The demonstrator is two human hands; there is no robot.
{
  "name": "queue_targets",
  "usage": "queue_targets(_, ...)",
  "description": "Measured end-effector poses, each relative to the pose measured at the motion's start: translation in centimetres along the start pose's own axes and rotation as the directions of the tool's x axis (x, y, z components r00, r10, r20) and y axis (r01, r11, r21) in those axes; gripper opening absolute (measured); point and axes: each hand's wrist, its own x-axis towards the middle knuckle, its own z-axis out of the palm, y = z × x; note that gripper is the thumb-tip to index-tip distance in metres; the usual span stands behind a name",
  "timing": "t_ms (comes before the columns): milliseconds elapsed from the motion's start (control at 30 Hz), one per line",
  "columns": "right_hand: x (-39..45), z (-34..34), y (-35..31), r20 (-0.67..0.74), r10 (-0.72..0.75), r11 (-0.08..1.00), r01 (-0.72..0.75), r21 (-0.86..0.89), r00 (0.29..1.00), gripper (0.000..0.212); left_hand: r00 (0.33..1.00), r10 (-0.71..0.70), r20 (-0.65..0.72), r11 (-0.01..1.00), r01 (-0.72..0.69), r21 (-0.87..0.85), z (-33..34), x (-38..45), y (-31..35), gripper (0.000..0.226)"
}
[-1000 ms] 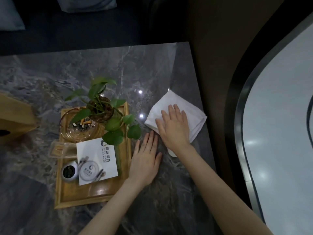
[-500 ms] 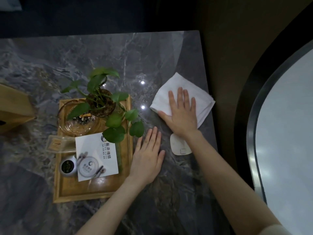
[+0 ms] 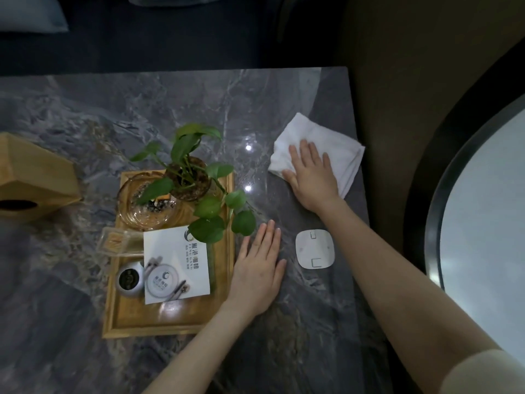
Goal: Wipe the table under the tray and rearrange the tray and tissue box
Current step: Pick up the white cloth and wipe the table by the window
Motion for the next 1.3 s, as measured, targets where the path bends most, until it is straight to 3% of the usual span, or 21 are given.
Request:
queue_targets(300,-6.3,1.9,-0.2,0.077,-0.251,0.965,0.256,-0.061,0.965,0.063,0.998,0.002,0.066,1.000,-0.003,0.020,-0.5,0.1,0.0,0.055)
queue_targets(400,-7.7,2.1,0.8,0.076,-0.273,0.959,0.278,-0.051,0.959,0.067,0.997,0.014,0.081,1.000,-0.015,0.012,-0.5,0.1,0.0,0.055)
queue_targets(600,-8.5,2.7,1.7,-0.020,-0.085,0.996,0.084,-0.010,0.996,0.069,0.999,0.005,0.053,1.000,-0.005,-0.007,-0.4,0.0,-0.1,0.055)
queue_targets(733,-7.0,2.5,1.9,-0.084,0.092,0.991,-0.083,0.103,0.992,0.051,0.999,0.000,0.044,1.000,0.001,-0.016,-0.3,0.0,0.0,0.056)
queue_targets(933,-3.5,1.7,-1.0,-0.104,0.192,0.971,-0.173,0.165,0.976,0.047,0.998,0.008,0.064,0.999,-0.005,-0.040,-0.2,0.1,0.0,0.056)
queue_targets(1033,-2.9,1.7,-2.9,-0.087,0.124,0.982,-0.110,0.152,0.988,0.047,0.996,0.003,0.089,0.998,0.002,-0.065,-0.9,0.2,0.0,0.058)
queue_targets(1200,-5.3,2.7,-4.5,-0.082,-0.105,0.970,0.120,0.211,0.991,0.045,0.990,0.021,0.139,0.975,0.011,-0.222,-1.9,-0.5,0.3,0.073)
queue_targets(1300,-7.3,3.3,-4.5,-0.085,-0.202,0.950,0.216,0.224,0.976,0.042,0.987,-0.003,0.164,0.970,0.043,-0.241,-2.3,-1.6,0.3,0.064)
